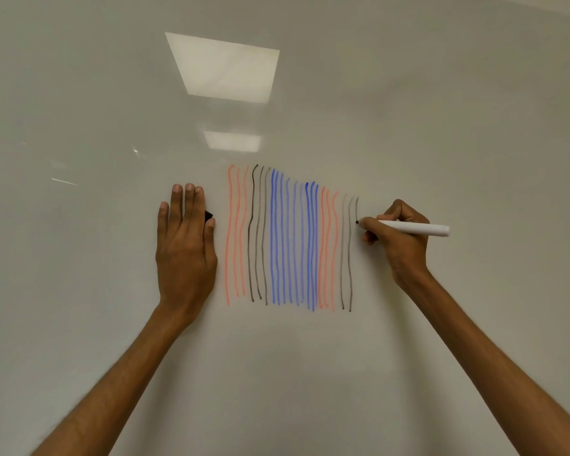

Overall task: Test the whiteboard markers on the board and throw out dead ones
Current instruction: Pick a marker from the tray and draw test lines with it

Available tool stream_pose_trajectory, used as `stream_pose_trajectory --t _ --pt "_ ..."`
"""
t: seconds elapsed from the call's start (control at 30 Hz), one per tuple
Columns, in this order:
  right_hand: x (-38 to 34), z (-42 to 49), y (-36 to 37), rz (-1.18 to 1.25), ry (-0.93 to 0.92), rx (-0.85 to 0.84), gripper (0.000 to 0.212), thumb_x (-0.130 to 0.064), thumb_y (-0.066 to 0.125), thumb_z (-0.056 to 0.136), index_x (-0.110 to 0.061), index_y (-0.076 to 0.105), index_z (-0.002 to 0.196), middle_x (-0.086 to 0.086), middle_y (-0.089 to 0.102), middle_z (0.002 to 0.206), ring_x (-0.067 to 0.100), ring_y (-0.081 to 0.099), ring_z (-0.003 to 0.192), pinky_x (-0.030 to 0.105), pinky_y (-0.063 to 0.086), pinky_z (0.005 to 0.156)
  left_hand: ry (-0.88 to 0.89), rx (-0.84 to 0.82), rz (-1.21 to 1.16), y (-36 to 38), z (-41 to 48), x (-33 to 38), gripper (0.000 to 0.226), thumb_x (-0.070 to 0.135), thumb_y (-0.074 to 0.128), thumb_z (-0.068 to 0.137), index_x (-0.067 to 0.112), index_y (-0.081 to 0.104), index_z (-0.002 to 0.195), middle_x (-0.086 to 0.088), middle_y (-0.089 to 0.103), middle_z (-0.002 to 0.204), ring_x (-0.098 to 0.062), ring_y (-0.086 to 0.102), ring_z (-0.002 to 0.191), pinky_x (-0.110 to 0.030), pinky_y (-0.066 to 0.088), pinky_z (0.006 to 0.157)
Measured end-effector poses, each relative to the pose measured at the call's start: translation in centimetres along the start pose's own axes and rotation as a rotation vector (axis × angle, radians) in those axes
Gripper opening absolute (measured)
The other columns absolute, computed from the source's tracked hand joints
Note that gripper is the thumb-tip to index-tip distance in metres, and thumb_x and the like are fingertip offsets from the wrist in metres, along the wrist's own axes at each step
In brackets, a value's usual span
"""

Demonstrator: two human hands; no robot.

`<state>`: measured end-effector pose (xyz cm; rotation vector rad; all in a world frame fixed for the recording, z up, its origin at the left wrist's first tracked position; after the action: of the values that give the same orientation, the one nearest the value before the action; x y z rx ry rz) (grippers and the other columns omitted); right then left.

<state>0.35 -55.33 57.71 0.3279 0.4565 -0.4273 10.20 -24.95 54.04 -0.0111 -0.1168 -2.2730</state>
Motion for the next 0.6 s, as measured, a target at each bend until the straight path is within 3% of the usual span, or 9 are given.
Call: stream_pose_trajectory --t 0.27,0.6 --pt "1.7 -2.7 -1.3 -0.037 0.050 -0.045 0.034 0.010 0.073 0.077 -0.004 0.045 0.065 0.004 0.061 0.054 0.020 0.063 0.051 0.028 0.054 0.054 0.000 -0.006 0.000 0.1 -0.1 0.0 0.050 0.022 0.032 0.108 0.000 0.028 0.153 -0.015 0.026 0.161 -0.025 0.016 0.152 -0.038 0.008 0.126" --pt "4.0 -6.5 -2.8 -0.075 0.137 -0.061 0.039 0.013 0.074 0.075 -0.008 0.044 0.060 0.007 0.058 0.053 0.023 0.061 0.050 0.029 0.053 0.054 -0.016 0.000 -0.038 0.0 -0.6 0.0 0.048 0.020 0.034 0.109 0.003 0.029 0.153 -0.012 0.027 0.161 -0.024 0.016 0.152 -0.039 0.008 0.126"
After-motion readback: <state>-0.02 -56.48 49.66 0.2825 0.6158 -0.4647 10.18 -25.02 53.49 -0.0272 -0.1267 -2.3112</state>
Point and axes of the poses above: each hand's wrist, its own z-axis towards the middle knuckle, its own y-axis out of the palm, x = y × z, the point moved 3 cm from there along z, towards the middle knuckle
